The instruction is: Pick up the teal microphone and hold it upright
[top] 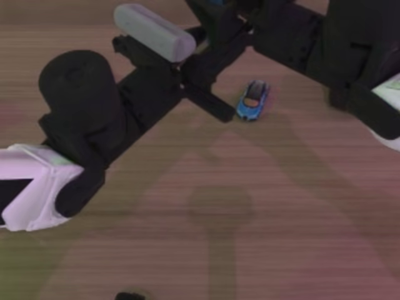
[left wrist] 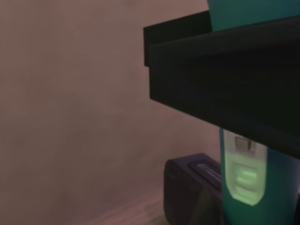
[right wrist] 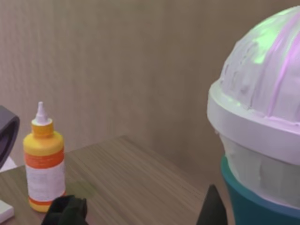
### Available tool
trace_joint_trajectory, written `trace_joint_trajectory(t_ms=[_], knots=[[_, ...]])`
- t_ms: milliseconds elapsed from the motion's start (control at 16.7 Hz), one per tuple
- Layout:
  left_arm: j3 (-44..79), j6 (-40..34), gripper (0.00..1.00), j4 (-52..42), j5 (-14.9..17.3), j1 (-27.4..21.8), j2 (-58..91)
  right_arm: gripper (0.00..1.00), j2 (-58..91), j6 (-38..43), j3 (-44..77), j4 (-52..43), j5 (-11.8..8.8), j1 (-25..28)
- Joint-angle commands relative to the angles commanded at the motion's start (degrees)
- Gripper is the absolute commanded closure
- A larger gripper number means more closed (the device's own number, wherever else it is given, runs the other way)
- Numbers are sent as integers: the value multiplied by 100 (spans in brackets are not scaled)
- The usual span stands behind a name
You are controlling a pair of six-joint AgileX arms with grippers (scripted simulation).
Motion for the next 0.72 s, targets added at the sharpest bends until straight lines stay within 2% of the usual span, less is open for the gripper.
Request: trace_joint_trajectory(t_ms=[120,180,660,720], knots=[[0,0,100,0,0,0,0,98,0,0,0,0,0,0],[0,0,100,0,0,0,0,100,0,0,0,0,0,0],[0,0,100,0,0,0,0,100,0,0,0,0,0,0],[0,0,92,0,0,0,0,100,0,0,0,0,0,0]])
